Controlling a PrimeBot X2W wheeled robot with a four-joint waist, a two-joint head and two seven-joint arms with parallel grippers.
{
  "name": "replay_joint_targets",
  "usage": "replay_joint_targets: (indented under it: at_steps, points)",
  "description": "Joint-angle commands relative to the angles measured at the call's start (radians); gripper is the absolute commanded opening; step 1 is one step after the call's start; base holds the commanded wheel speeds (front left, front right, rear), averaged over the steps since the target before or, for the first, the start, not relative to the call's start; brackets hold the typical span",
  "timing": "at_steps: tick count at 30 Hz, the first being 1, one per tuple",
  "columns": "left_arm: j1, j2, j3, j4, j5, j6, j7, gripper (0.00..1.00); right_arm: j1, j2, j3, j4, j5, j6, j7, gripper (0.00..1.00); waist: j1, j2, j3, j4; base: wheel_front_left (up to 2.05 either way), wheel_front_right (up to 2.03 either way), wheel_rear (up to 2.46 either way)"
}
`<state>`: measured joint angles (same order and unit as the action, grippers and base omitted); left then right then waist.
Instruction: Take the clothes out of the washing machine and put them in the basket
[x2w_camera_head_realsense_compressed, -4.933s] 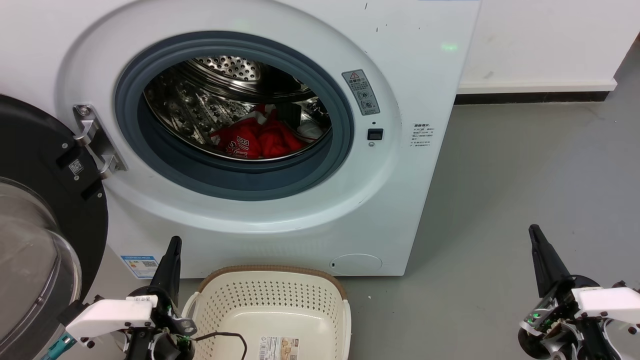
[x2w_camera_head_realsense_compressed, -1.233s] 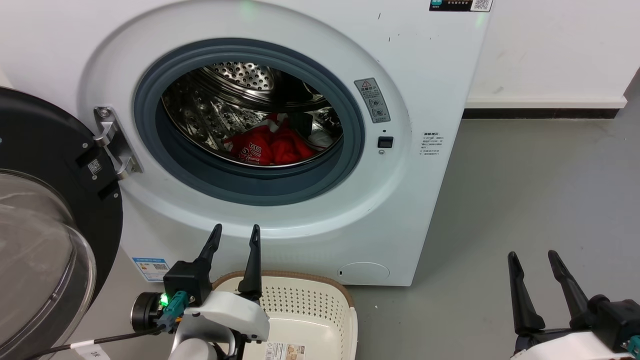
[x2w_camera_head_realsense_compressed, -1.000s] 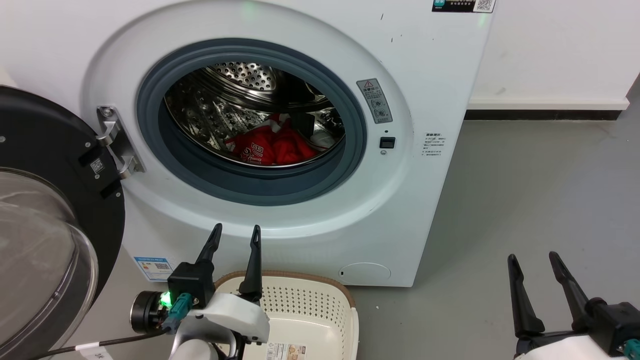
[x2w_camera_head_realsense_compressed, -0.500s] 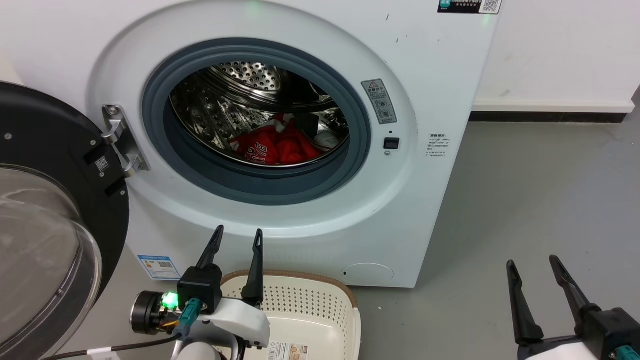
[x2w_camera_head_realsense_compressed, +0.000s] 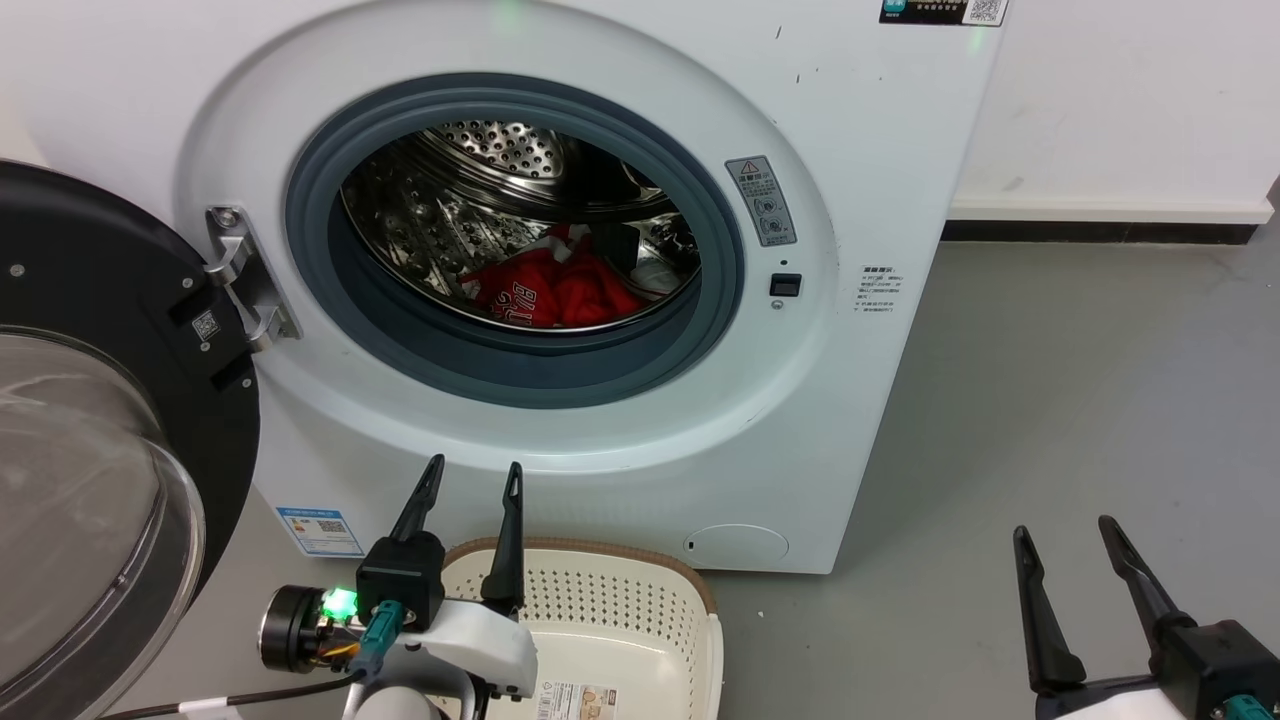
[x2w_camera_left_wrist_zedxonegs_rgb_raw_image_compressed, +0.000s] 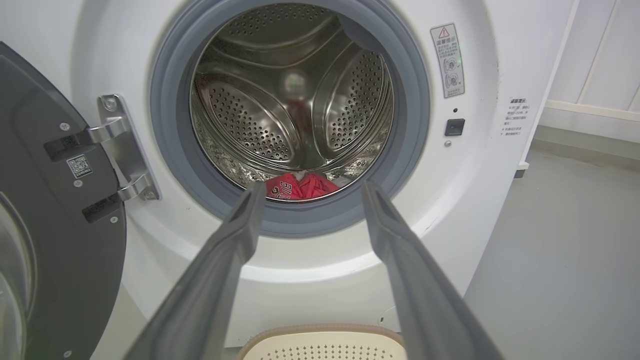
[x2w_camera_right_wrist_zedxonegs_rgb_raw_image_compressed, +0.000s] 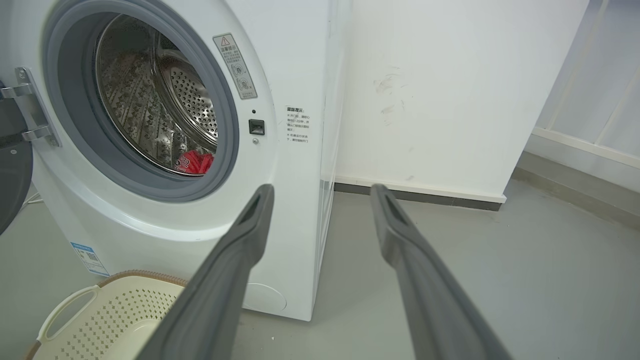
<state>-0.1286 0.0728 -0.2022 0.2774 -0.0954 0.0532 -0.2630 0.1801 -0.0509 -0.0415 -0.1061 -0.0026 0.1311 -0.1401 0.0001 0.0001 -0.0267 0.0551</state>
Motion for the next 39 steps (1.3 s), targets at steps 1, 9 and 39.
replay_joint_targets:
  at_steps: [1,9,39]
  points:
    - [-0.002,-0.003,0.002,0.001,-0.003,-0.003,-0.003,1.00,-0.012,0.001,0.000,0.002,0.001,-0.001,-0.004,1.00,-0.0001,-0.0001,0.000,0.000,0.00,0.00,0.00]
    - [-0.007,-0.004,0.009,0.009,0.007,0.002,-0.003,1.00,-0.022,0.001,0.007,0.026,0.006,-0.001,-0.011,1.00,-0.0001,-0.0001,0.006,-0.004,0.00,0.00,0.00]
    - [-0.650,0.125,0.112,0.523,-0.031,0.003,0.030,1.00,-0.241,0.002,0.142,0.051,0.066,-0.001,-0.081,1.00,-0.0001,-0.0001,0.451,-0.240,0.00,0.00,0.00]
